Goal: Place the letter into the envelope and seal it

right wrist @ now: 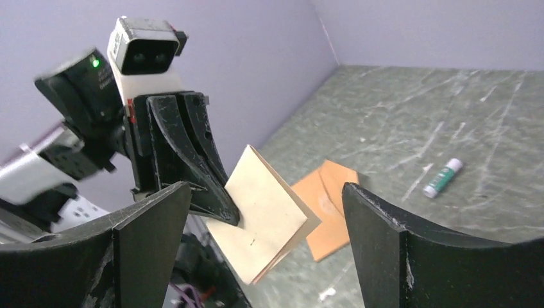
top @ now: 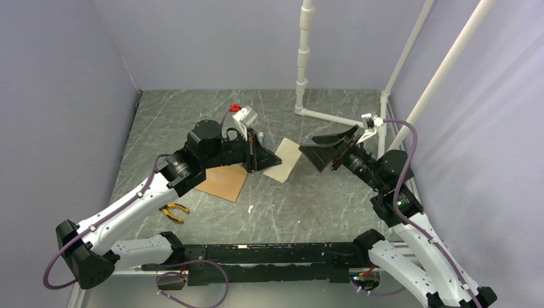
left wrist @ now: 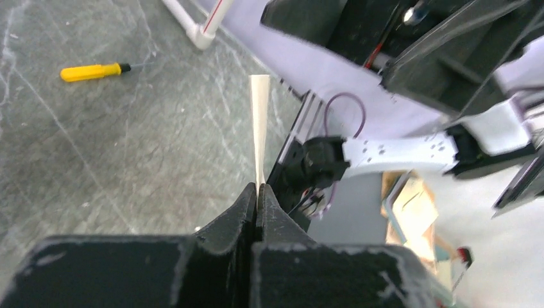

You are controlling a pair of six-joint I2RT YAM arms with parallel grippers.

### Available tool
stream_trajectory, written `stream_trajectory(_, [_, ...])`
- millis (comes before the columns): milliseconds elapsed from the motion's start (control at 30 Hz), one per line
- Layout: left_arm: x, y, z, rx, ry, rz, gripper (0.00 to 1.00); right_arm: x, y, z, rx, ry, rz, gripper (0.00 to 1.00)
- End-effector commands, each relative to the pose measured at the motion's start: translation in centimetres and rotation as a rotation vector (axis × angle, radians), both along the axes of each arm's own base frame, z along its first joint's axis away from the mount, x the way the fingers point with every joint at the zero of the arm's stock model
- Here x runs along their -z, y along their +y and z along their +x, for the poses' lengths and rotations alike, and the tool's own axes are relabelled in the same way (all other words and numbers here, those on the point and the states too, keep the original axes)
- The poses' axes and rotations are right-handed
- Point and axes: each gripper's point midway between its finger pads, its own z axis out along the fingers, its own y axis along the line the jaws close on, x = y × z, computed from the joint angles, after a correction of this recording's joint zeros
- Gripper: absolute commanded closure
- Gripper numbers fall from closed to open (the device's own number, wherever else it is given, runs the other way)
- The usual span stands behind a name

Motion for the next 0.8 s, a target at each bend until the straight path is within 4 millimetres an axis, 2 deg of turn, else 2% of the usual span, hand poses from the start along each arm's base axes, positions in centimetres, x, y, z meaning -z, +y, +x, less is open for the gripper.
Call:
stream_trajectory(0, [-7.0,0.2,0.5,-0.096,0.016,-0.277,0.98,-1.8,0.9,0.4,-0.042,0.102,0.271,0.07])
stream_trajectory(67, [-8.4,0.0,0.5,-0.093,0.028,-0.348,0.98,-1.4,1.9,-0.3,-0.136,0.152,0.346,0.07])
stream_trajectory(200, [-9.2,-0.4,0.5,-0.078,0.062,-0.391,0.98,-1.3,3.0,-0.9,-0.244,0.206,0.425,0.14])
stream_trajectory(333, [-8.9,-0.5,0.6,-0.085,0.09,-0.407,0.98,-2.9,3.1,-2.0,-0.3,0.141,0.441,0.33])
stream_trajectory(400, [-8.6,-0.6,0.8,-0.089,0.102,-0.405,0.97,-3.5,3.2,-2.4,-0.32,0.109,0.429,0.39])
stream_trajectory(600, [-8.1,-0.9,1.0,-0.093,0.121,-0.416,0.98,-4.9,3.3,-3.6,-0.4,0.066,0.459,0.46])
stream_trajectory(767, [-7.8,-0.6,1.4,-0.121,0.118,-0.405,0.98,-5.0,3.2,-3.6,-0.389,0.067,0.468,0.74])
